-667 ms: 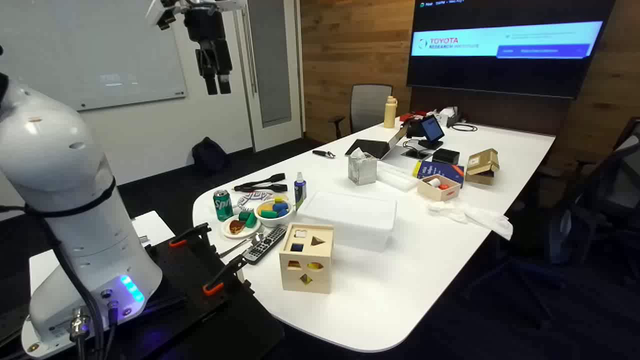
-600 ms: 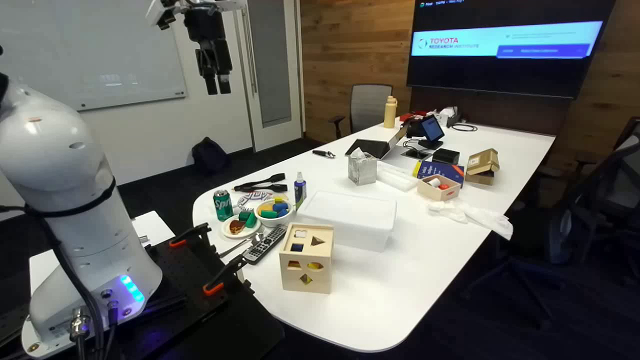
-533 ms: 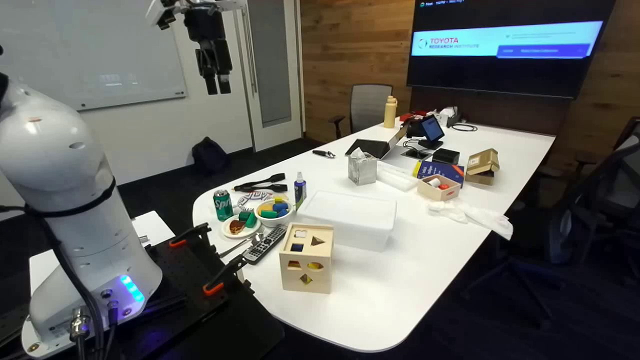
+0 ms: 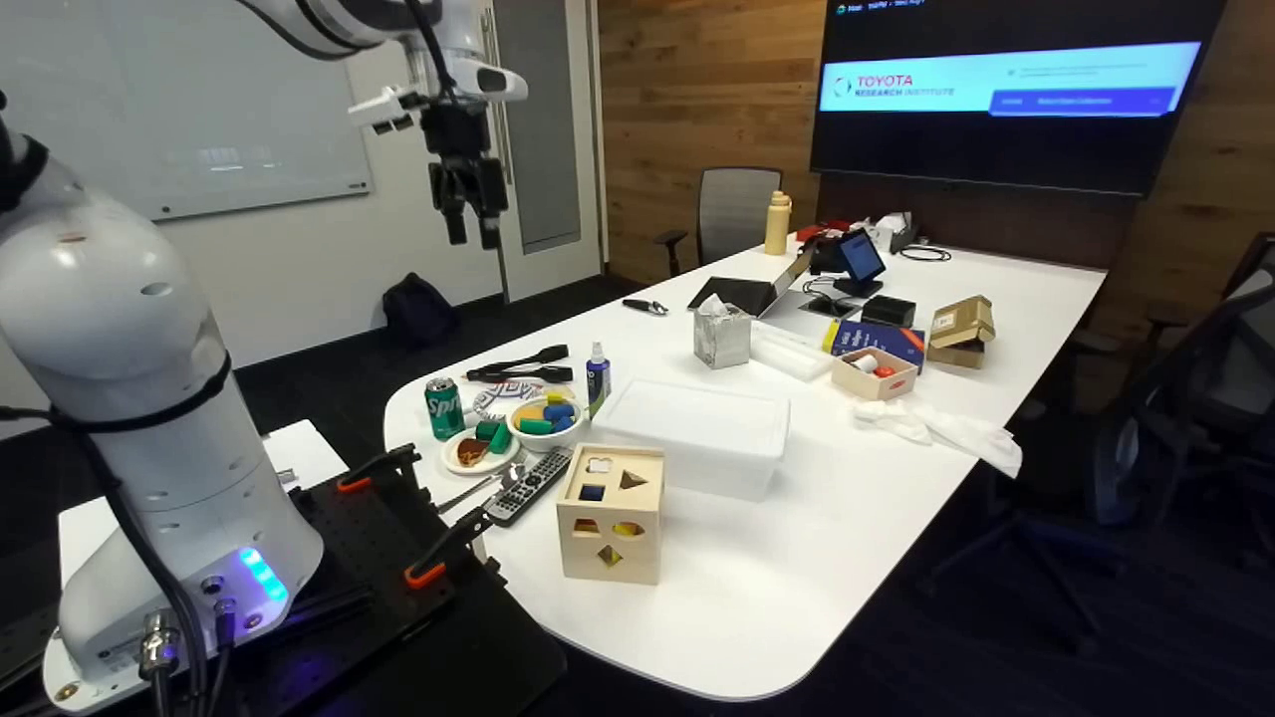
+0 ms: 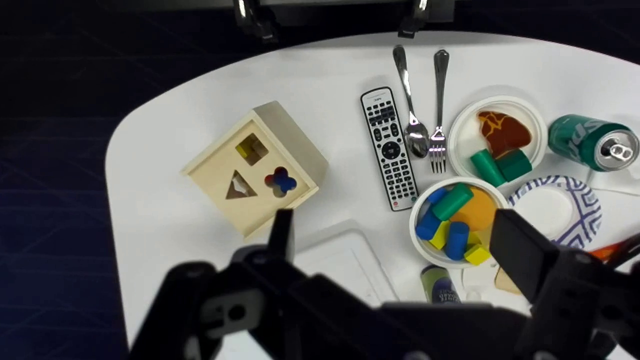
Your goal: Use the spoon to stir the contents in the bowl
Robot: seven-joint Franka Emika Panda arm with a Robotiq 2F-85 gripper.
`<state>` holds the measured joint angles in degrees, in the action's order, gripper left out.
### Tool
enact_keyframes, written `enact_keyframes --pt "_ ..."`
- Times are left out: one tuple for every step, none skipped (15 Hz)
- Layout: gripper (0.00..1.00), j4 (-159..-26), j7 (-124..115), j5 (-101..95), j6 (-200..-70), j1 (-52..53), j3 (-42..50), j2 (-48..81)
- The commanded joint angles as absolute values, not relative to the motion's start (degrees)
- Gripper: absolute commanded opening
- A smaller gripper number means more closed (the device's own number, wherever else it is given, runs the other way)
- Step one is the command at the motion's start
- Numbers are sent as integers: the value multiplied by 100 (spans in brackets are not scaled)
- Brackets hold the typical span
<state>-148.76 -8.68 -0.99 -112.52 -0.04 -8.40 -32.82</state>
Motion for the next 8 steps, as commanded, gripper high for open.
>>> enact_keyframes --pt "100 -15083 -624 112 -12454 266 -708 -1941" --pt "100 -15158 -665 158 -12840 302 -715 -1556" --pt "100 -15258 -624 341 -13235 392 -690 -1192" --pt "100 -15295 -610 552 -13545 457 -677 -777" --pt "100 -15336 -612 765 -13871 518 -691 -363" --pt "100 -15374 -595 983 -14252 570 -712 51" --pt "100 -15366 -475 1278 -14639 625 -732 490" --pt "100 -15316 -284 1622 -14966 651 -769 908"
